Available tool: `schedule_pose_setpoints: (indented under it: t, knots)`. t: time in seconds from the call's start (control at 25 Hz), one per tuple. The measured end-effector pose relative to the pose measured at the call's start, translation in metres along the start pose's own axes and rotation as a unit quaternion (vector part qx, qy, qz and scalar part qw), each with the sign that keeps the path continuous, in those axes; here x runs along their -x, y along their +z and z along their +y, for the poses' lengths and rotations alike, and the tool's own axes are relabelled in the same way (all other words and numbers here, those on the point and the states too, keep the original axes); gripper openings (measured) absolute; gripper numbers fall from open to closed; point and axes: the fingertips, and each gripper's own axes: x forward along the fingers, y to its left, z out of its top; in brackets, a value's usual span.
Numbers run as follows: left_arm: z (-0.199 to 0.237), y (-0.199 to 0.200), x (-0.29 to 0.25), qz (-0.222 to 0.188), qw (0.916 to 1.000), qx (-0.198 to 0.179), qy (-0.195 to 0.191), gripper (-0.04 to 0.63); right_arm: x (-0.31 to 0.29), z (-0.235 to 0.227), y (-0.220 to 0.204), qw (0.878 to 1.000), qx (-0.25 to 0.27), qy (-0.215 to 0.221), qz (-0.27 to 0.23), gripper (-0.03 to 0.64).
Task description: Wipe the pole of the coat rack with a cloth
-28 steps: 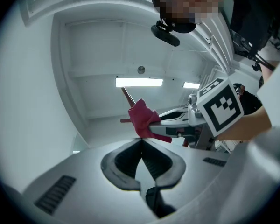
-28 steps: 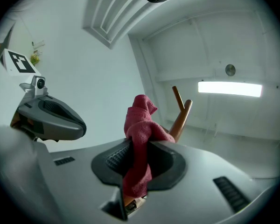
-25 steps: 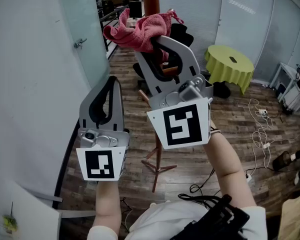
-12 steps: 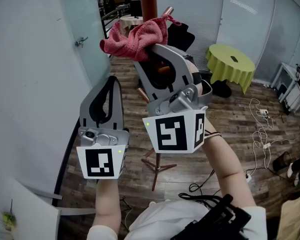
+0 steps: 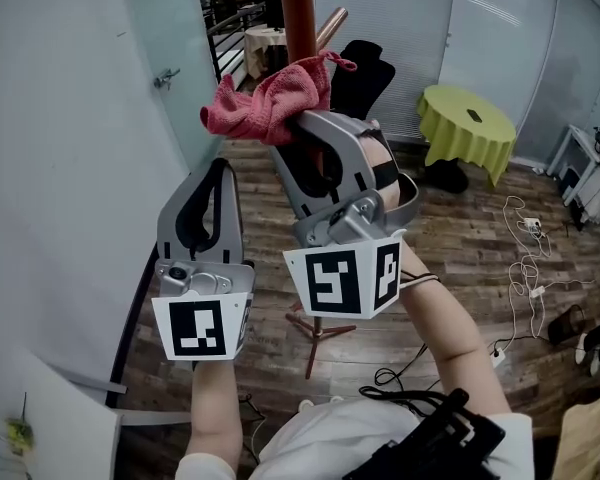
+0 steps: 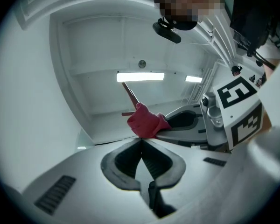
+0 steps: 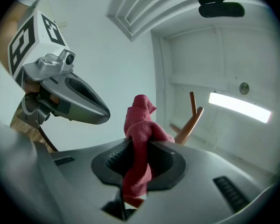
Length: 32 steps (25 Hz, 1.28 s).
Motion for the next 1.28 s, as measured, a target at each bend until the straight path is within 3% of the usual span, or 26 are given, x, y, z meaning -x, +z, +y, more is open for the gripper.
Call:
schedule_pose_setpoints:
  t: [0.28,1.28]
  knots:
    - [0.006,0.003,0.014,-0.016,0.9992,-0.037,0.000,0.012,0.006,0.017,-0.003,1.000,0.004,0.009,0.012,0.083]
    - [0.008,-0.029,0.025,0.042,0.9990,-0.006,0.013,0.012,0.012,0.048,-0.027,0.997,-0.051,0.033,0.042,0.083]
